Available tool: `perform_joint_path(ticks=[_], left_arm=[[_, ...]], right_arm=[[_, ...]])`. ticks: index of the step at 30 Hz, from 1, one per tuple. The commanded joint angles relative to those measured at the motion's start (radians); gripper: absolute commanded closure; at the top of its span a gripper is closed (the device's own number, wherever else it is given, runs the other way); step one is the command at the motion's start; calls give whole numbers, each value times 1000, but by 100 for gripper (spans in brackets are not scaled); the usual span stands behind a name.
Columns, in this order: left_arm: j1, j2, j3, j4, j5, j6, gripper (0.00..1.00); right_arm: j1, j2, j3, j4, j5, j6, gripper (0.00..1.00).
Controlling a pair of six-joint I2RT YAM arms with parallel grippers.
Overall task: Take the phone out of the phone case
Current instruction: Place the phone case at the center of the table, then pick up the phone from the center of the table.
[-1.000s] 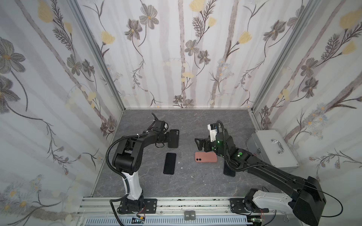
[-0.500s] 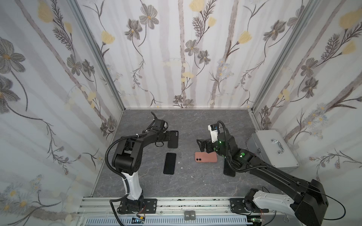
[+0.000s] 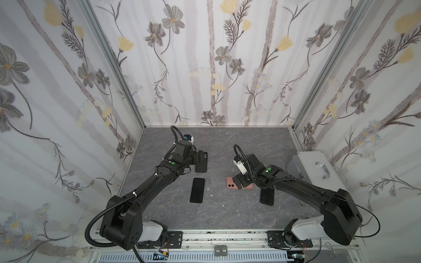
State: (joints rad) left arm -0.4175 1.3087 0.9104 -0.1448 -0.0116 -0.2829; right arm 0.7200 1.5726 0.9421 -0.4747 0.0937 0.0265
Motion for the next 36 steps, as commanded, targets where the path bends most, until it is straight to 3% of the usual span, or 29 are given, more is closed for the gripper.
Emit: perform_joint_path(ticks=[1, 6, 11, 25, 36], left_arm=[[2, -85, -49, 6, -109, -44, 0], [6, -206, -118, 11, -153, -100, 0], [51, -263, -158, 17, -86, -177, 0], [59, -284, -184, 30, -19, -56, 0], [57, -286, -194, 31, 81, -50, 0]], right_arm=[[6, 49, 8, -37, 44, -141, 0], [4, 121, 15, -44, 39, -237, 0], [6, 182, 26, -38, 86, -270, 0], [22, 268, 35, 33, 179, -287, 0], [-71, 383, 172, 30, 19, -248, 0]])
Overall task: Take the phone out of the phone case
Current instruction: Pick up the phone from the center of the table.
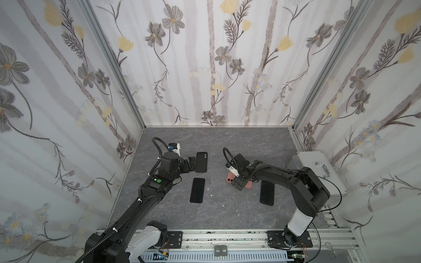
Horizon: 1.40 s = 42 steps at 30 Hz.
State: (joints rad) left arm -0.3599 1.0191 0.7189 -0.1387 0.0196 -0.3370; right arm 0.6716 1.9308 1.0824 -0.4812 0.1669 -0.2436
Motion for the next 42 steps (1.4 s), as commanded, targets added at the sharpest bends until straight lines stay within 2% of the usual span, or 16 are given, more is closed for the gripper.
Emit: perform_joint_path(ticks=[1, 10, 17, 25, 29, 35, 39, 42], left_arm=[[0, 7, -3, 25, 64, 2, 0], [1, 35, 3, 33, 151, -8, 0], [-1, 59, 13, 44, 187, -10, 0], [-2, 47, 2, 53, 196, -19, 0], [0, 53, -1, 63, 192, -40, 0], [-36, 82, 0, 110, 190, -93, 0], [-114, 121, -18, 186, 196, -139, 0], [-175, 162, -35, 263, 197, -192, 0]], right_arm=[[-36, 39, 45, 32, -75, 29, 0], [-137, 71, 64, -55, -272, 106, 2], [-137, 81, 59, -107, -231, 127, 10], [-135, 101, 60, -116, -242, 144, 22], [-130, 112, 62, -116, -176, 169, 37], [-132, 83, 49, -89, -162, 253, 41], [-162, 32, 25, -15, -269, 349, 44], [-183, -15, -7, 72, -398, 420, 45]])
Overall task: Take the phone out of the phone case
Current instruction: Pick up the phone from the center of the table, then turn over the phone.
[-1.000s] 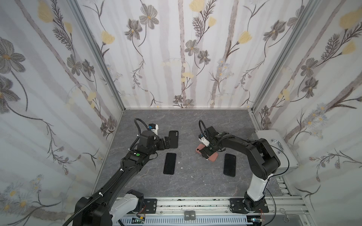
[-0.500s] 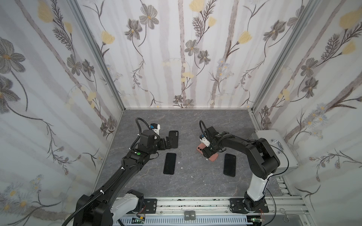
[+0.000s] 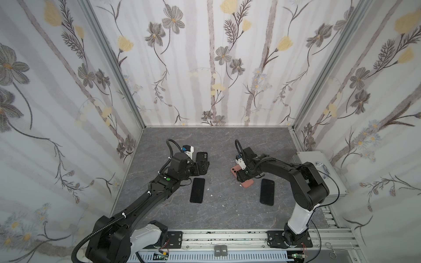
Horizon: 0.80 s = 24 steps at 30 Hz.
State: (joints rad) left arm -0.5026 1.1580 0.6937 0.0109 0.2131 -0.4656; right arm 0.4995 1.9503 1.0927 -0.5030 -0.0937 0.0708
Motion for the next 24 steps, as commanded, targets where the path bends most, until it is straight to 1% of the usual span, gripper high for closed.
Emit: perform_joint_path(ticks=[1, 6, 9, 12, 17, 22, 24], left_arm=[[-52, 38, -12, 130, 6, -76, 0], [-124, 108, -51, 292, 35, -144, 0], [-177, 172, -43, 316, 12, -148, 0], [-225, 234, -27, 338, -2, -146, 0], [-298, 355, 20, 371, -3, -148, 2], [-349, 456, 80, 389, -26, -151, 7], [-359, 487, 103, 391, -36, -153, 10]], right_arm=[[-18, -47, -27, 122, -172, 126, 45], [-62, -99, -105, 294, -323, 257, 44], [-93, -132, -173, 416, -397, 351, 44], [-118, -160, -237, 535, -437, 447, 45], [-131, -187, -319, 707, -480, 589, 46], [-131, -199, -382, 817, -511, 673, 48], [-131, -206, -397, 850, -525, 698, 48]])
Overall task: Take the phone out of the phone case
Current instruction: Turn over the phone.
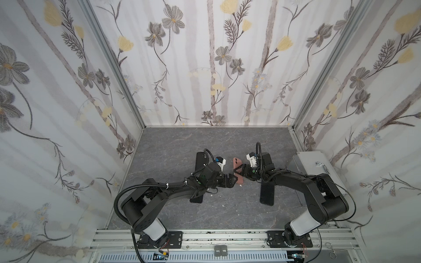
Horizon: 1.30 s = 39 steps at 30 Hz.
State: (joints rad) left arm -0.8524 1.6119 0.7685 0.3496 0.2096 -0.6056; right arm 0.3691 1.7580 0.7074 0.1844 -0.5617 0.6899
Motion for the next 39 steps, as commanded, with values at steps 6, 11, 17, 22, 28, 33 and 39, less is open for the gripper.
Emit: perform_joint_path(ticks=[6, 11, 17, 22, 28, 33, 39], left_arm=[[-17, 90, 68, 53, -73, -7, 28], [-20, 112, 84, 54, -81, 1, 49], [-28, 117, 98, 52, -75, 21, 78], [-35, 116, 106, 52, -69, 29, 97], [-36, 92, 104, 47, -82, 54, 100], [-45, 14, 129, -78, -266, 154, 100], [-57, -71, 136, -151, -504, 310, 100]], right_arm=[[0, -45, -32, 193, -76, 115, 47], [0, -67, -42, 201, -90, 132, 47], [8, -73, -43, 203, -91, 142, 46], [16, -73, -40, 205, -80, 148, 46], [19, -116, -48, 189, -28, 147, 32], [16, -281, -69, 122, 142, 150, 19], [13, -484, -37, -5, 375, 175, 21]])
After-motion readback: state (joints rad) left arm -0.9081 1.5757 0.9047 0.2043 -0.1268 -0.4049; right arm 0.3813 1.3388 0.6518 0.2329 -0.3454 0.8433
